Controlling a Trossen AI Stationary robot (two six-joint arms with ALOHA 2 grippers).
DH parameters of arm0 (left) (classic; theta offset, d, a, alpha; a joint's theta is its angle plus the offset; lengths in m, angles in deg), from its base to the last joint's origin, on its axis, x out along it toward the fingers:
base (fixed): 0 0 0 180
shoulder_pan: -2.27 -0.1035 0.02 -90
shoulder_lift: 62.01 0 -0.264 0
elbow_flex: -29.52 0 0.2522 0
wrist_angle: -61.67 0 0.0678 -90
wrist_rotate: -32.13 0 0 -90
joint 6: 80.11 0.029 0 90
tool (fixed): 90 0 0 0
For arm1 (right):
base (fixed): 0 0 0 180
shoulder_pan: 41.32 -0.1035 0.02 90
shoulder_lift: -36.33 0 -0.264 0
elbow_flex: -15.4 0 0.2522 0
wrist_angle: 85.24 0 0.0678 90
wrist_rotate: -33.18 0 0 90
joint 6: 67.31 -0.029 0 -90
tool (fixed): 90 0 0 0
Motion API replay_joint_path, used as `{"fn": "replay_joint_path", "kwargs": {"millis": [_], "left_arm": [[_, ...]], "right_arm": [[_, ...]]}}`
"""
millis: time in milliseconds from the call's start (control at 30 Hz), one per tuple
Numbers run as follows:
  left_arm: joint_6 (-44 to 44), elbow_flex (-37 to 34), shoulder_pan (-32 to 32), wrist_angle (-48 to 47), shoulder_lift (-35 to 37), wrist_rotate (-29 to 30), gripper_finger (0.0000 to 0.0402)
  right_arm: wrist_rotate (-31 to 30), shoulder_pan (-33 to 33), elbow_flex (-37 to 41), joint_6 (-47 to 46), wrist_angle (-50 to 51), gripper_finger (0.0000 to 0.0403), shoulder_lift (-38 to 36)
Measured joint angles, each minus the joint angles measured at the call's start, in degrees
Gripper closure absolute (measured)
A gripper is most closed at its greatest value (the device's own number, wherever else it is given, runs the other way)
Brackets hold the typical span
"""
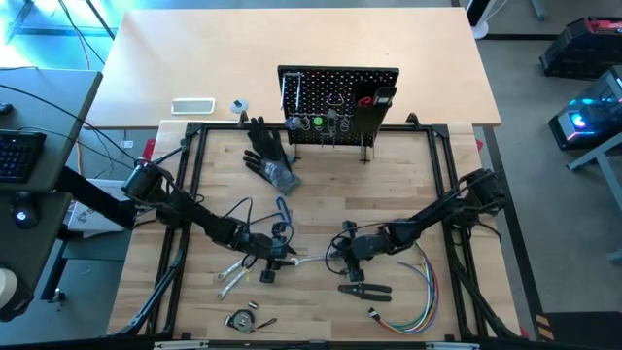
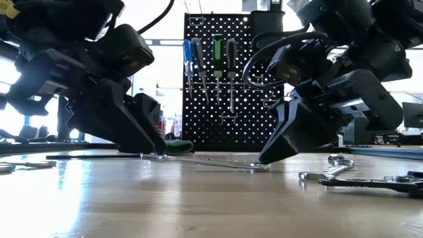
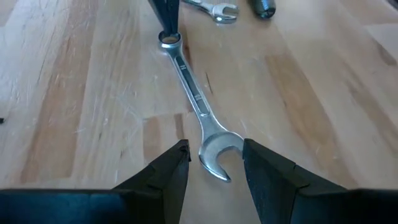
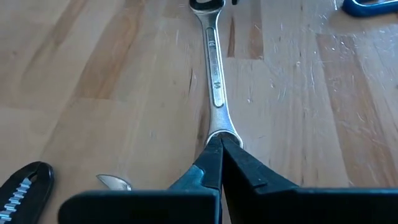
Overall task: Hang tools onto peg board
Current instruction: Hang the silver wrench on the pegboard
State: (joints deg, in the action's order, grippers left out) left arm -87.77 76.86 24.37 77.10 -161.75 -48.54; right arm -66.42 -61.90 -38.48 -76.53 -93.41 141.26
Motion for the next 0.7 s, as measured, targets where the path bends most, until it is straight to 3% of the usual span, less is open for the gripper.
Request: {"fn": "replay_joint_path", "kwargs": {"millis": [133,433,600,700], "left_arm": [[-2.4,0.0,-0.8,0.5,0.0,-1.0,0.0256],[-8.1,0.0,-4.1,1.2,0.0,-9.4,0.0256],[-12.7,0.0,-6.7,1.0,0.0,-19.7,0.0256],[-14.5,0.0,-8.1,1.0,0.0,-22.8,0.0256]], "right_arm": [[0.6,0.0,0.0,-0.8,0.1,0.0403,0.0],[0.7,0.0,0.0,-1.0,0.2,0.0403,0.0],[0.7,0.0,0.1,-1.0,0.2,0.0403,0.0],[0.6,0.0,0.1,-0.9,0.2,0.0403,0.1]]}}
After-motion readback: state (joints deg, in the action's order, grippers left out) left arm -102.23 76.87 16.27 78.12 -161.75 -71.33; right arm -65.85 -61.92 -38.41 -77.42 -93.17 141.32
